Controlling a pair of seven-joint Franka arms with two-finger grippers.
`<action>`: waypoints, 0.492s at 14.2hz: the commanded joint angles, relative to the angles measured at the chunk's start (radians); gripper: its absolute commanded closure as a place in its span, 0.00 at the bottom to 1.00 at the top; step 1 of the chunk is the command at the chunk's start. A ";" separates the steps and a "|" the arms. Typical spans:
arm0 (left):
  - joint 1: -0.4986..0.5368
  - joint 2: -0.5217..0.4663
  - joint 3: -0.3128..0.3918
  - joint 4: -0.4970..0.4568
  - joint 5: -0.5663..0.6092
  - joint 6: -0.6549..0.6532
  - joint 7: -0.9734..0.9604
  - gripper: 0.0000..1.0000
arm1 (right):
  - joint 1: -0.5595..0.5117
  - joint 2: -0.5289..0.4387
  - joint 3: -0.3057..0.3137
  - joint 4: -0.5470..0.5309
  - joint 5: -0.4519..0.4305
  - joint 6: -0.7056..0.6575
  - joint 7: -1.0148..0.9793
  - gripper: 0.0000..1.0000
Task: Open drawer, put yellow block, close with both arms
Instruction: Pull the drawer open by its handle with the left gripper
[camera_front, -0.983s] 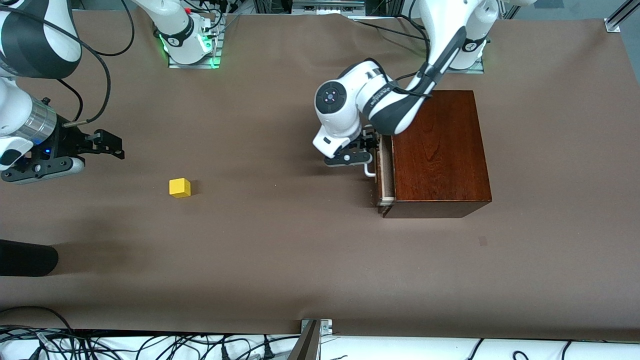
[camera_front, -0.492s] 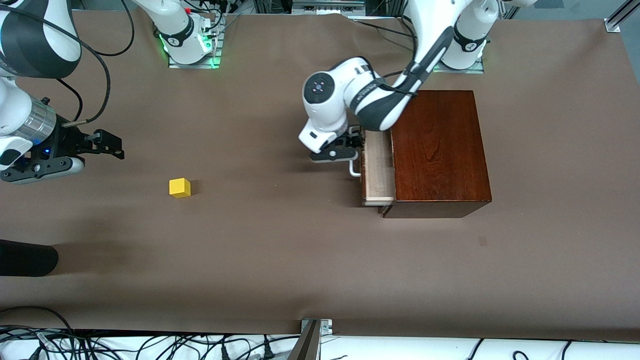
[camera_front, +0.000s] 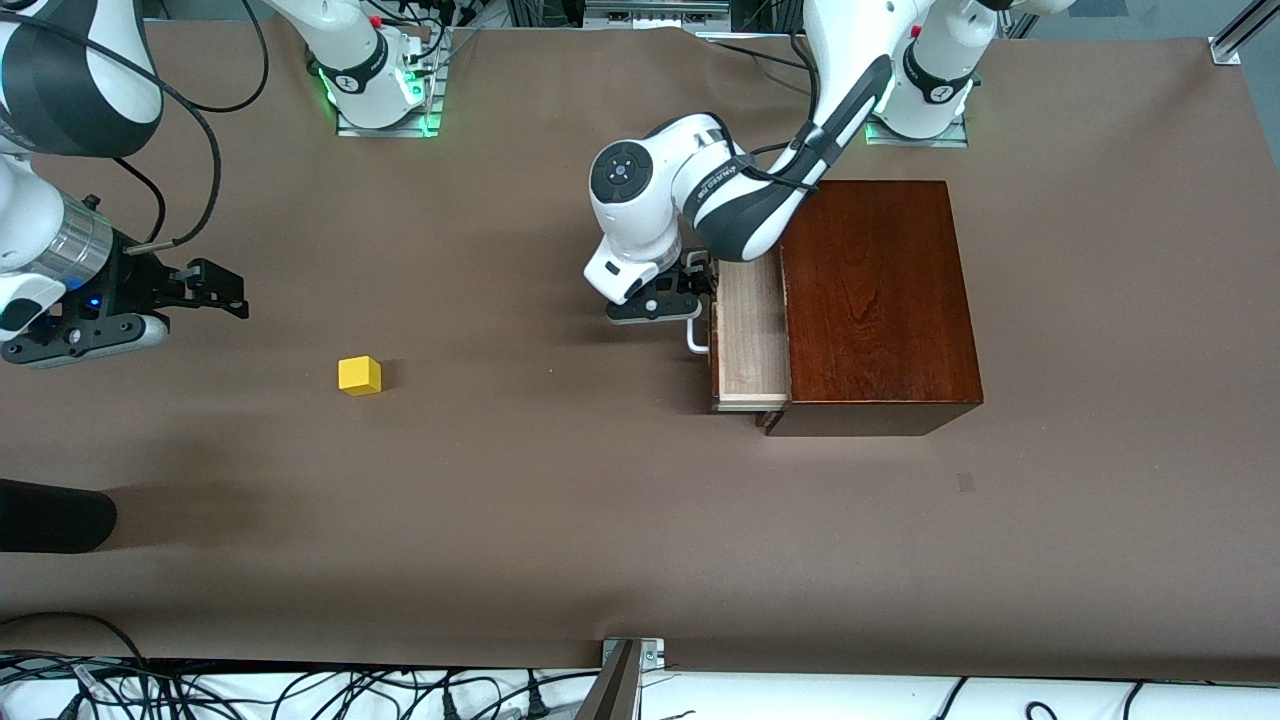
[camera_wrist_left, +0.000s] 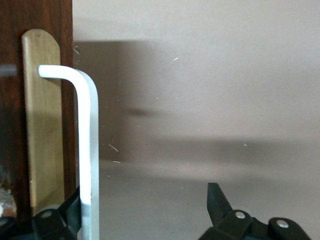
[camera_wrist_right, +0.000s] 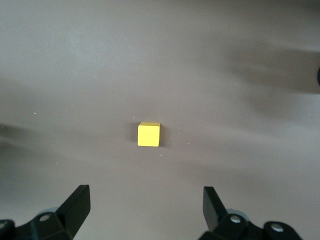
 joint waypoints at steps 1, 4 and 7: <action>-0.030 0.033 -0.003 0.075 0.038 -0.091 -0.013 0.00 | -0.007 0.023 0.005 0.010 0.005 -0.028 -0.010 0.00; -0.059 0.030 -0.009 0.142 0.125 -0.234 -0.011 0.00 | 0.003 0.036 0.011 -0.042 0.008 -0.026 -0.015 0.00; -0.058 0.001 -0.013 0.197 0.114 -0.334 -0.008 0.00 | 0.010 0.031 0.013 -0.166 0.005 0.073 -0.004 0.00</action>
